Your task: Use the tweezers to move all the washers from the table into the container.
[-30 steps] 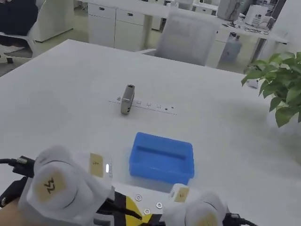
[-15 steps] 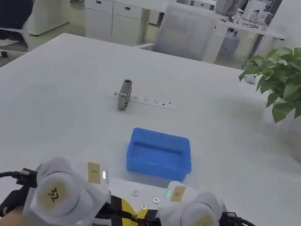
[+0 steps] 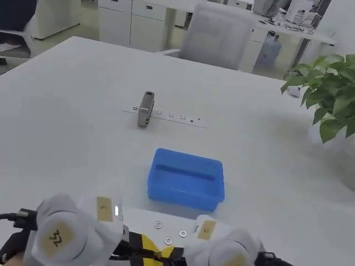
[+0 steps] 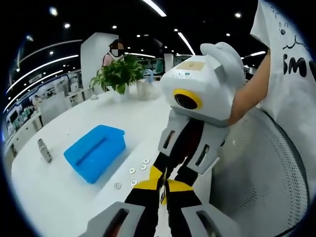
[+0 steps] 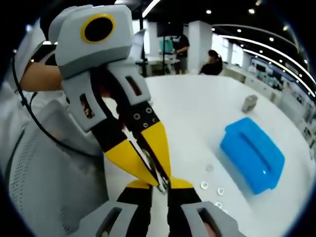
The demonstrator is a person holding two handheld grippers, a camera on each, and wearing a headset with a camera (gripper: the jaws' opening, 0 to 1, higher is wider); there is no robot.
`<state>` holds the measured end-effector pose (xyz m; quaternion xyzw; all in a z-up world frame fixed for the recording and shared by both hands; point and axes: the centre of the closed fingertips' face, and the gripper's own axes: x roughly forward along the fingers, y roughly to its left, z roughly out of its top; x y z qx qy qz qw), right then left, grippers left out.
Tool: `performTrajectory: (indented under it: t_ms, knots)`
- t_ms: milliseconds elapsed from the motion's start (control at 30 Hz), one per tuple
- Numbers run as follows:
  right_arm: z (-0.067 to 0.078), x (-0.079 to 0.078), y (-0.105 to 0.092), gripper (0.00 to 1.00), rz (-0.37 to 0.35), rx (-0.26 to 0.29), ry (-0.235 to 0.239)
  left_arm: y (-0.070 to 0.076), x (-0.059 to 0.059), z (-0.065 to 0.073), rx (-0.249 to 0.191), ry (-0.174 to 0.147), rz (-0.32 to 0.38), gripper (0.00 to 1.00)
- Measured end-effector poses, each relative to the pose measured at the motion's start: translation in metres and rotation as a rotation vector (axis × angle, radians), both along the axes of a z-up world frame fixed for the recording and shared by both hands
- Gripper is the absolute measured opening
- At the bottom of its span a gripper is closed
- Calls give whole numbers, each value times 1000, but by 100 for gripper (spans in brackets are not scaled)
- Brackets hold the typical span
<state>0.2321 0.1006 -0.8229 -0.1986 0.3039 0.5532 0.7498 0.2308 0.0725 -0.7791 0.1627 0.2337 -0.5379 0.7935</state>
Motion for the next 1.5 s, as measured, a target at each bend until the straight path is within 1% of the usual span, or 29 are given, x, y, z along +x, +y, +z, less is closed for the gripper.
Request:
performTrajectory:
  t_ms: [67,133,167,200,267,300,333,367,400,433,533,600,633,700,767,833,867,900,967,1000,1100,1167,1233,1333,1433,1500]
  knots:
    - [2,0,-6,9,-19,-5,8,-3,-2,0,2,-19,-8,0]
    - [7,0,-15,11,-48,-2,0,-3,-3,0,2,-23,-5,0]
    - [13,0,-24,13,-82,5,1,-3,-3,0,2,-25,-2,0]
    - [18,1,-36,15,-140,13,8,-3,-2,0,3,-25,-1,0]
    - [26,0,-53,22,-201,17,13,1,-2,0,21,-21,7,0]
    - [30,-1,-62,24,-226,12,7,2,-2,1,26,-22,6,0]
    - [36,-3,-76,25,-260,7,-10,4,-2,2,26,-20,6,0]
    - [41,-5,-85,25,-273,-3,-24,5,-1,4,24,-19,10,0]
    - [44,-8,-98,25,-305,-18,-28,6,0,5,21,-18,15,0]
    - [46,-9,-106,25,-333,-21,-26,6,1,6,18,-20,18,0]
    - [56,-12,-131,32,-423,-13,-36,8,5,10,22,-28,28,0]
    - [62,-14,-145,36,-471,-16,-59,9,10,14,23,-31,38,0]
    - [63,-14,-154,39,-497,-30,-78,10,13,16,22,-33,46,0]
    - [64,-16,-166,44,-520,-65,-105,11,18,18,22,-33,57,0]
    - [62,-17,-175,47,-533,-91,-119,12,24,20,19,-34,72,0]
    - [64,-17,-180,50,-540,-96,-124,13,31,22,13,-36,89,0]
    - [65,-17,-183,53,-550,-95,-128,13,36,24,8,-41,99,0]
    - [67,-15,-187,55,-577,-81,-130,13,38,25,3,-41,104,0]
    - [67,-15,-192,61,-608,-72,-114,13,45,26,-4,-35,118,0]
    - [68,-15,-195,62,-618,-71,-118,14,48,27,-4,-39,128,0]
    - [68,-13,-204,63,-652,-70,-126,15,58,26,-5,-35,152,0]
    - [65,-13,-210,65,-670,-76,-122,15,63,25,-7,-33,160,0]
    - [62,-14,-216,65,-693,-75,-116,14,68,25,-5,-41,169,0]
    - [60,-12,-220,66,-715,-72,-115,14,75,24,-8,-39,175,0]
    - [57,-8,-225,65,-736,-76,-125,13,81,21,1,-41,176,0]
    - [56,-7,-229,63,-760,-65,-123,13,85,20,2,-41,177,0]
